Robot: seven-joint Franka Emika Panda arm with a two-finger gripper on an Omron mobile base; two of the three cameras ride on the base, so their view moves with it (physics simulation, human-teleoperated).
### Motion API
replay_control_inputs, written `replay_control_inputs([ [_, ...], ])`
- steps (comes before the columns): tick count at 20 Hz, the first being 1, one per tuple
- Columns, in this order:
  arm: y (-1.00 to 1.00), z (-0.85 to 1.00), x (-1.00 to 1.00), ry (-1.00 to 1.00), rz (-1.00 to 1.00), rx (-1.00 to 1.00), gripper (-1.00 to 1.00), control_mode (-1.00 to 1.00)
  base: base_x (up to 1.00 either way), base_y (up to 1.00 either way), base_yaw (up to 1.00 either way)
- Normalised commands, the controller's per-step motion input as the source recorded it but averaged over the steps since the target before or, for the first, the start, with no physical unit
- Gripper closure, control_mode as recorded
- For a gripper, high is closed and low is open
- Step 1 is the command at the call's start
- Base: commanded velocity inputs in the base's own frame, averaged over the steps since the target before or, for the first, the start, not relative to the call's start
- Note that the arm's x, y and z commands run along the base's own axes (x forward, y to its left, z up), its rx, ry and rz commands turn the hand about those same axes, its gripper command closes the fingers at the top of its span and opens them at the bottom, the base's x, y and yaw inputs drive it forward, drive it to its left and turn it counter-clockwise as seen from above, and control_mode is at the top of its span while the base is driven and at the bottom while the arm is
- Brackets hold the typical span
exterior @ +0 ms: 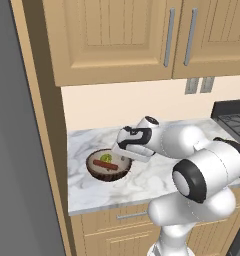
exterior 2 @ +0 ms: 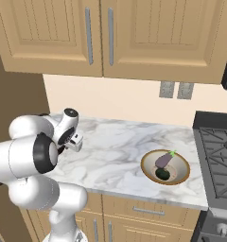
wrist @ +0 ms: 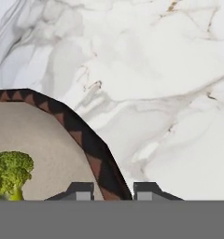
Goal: Place the bowl containing the broccoli and hot dog in the microwave. Close the microwave door and press the start button to microwave the meal.
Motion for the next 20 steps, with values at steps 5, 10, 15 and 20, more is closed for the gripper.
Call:
replay_control_inputs([
  [5,0.00,0.02,-0.04,0.00,0.00,0.00,1.00,-1.00,0.00,0.00,0.00],
  [10,-0.07,0.27,-0.26,-0.02,0.00,0.00,1.00,-1.00,0.00,0.00,0.00],
  [15,-0.12,0.28,-0.29,-0.11,0.00,0.00,1.00,-1.00,0.00,0.00,0.00],
  [20,-0.33,0.27,-0.40,-0.20,0.00,0.00,1.00,-1.00,0.00,0.00,0.00],
])
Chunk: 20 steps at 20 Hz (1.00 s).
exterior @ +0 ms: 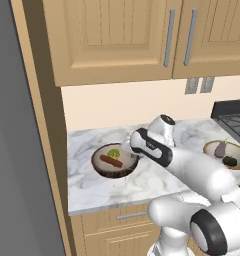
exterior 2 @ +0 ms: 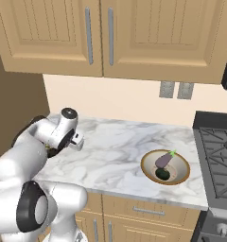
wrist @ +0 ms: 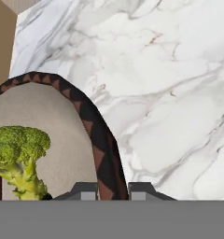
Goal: Place the bowl containing the broccoli and hot dog in the microwave. Close the microwave door and press the start button to microwave the meal.
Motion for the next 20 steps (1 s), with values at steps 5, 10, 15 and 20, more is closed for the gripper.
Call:
replay_control_inputs([
  [5,-0.67,0.41,-0.42,-0.19,-0.01,0.06,1.00,-1.00,0.00,0.00,0.00],
  [10,-0.77,0.53,-0.45,-0.12,-0.04,0.02,1.00,-1.00,0.00,0.00,0.00],
  [15,-0.76,0.82,-0.60,-0.02,-0.09,0.02,1.00,-1.00,0.00,0.00,0.00],
  [20,-0.66,0.99,-0.49,0.00,-0.09,0.09,1.00,-1.00,0.00,0.00,0.00],
])
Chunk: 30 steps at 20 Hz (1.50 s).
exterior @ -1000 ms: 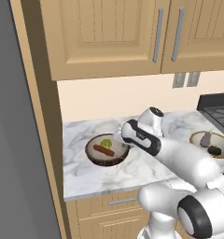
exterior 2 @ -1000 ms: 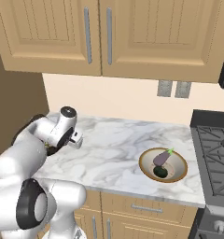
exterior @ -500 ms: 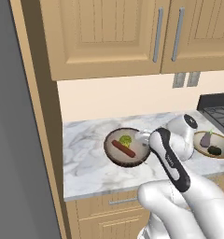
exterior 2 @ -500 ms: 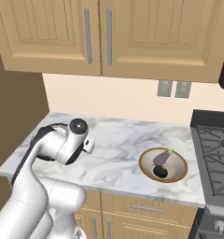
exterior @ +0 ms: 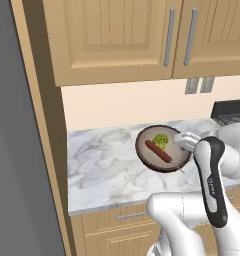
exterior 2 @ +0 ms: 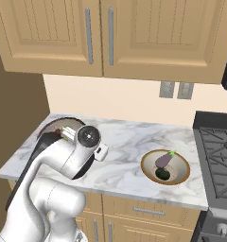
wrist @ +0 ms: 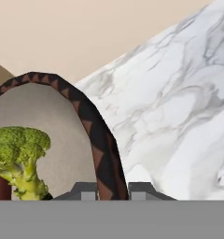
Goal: Place the bowl containing the broccoli and hot dog in the microwave. Close the microwave door and press the start button to microwave the meal.
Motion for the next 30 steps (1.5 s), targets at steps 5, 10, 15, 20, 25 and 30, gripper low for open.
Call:
replay_control_inputs([
  [5,-0.33,0.95,-0.32,0.05,-0.05,0.17,1.00,-1.00,0.00,0.00,0.00],
  [10,0.00,0.83,-0.47,0.13,-0.01,0.14,1.00,-1.00,0.00,0.00,0.00],
  [15,0.00,0.45,-0.85,0.11,0.00,0.02,1.00,-1.00,0.00,0.00,0.00],
  [20,0.00,0.20,-0.83,0.00,0.00,0.00,1.00,-1.00,0.00,0.00,0.00],
  [25,0.11,0.10,-0.08,0.00,-0.07,-0.01,1.00,-1.00,0.00,0.00,0.00],
  [30,0.00,0.01,0.00,0.00,-0.02,0.00,1.00,-1.00,0.00,0.00,0.00],
])
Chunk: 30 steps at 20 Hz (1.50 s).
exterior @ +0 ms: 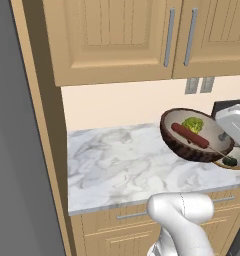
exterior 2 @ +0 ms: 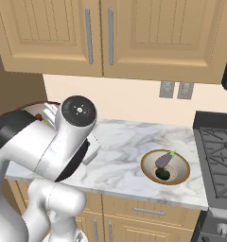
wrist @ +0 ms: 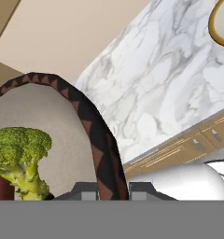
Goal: Place the bowl containing the broccoli and hot dog in the microwave. Close the microwave door and press the start button to microwave the meal.
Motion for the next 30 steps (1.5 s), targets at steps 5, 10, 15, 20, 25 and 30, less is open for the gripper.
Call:
replay_control_inputs([
  [5,0.00,0.00,0.00,0.00,0.00,0.00,1.00,-1.00,0.00,0.00,0.00],
  [10,0.00,0.00,0.00,0.00,0.00,0.00,1.00,1.00,-0.04,0.00,0.00],
  [15,0.00,0.00,0.00,0.00,0.00,0.00,1.00,1.00,-0.68,-0.03,-0.03],
  [20,0.00,0.00,0.00,0.00,0.00,0.00,1.00,1.00,-0.87,-0.24,-0.03],
  [25,0.00,0.00,0.00,0.00,0.00,0.00,1.00,1.00,-0.50,-0.40,-0.25],
  [30,0.00,0.00,0.00,0.00,0.00,0.00,1.00,1.00,-0.13,-0.59,-0.49],
])
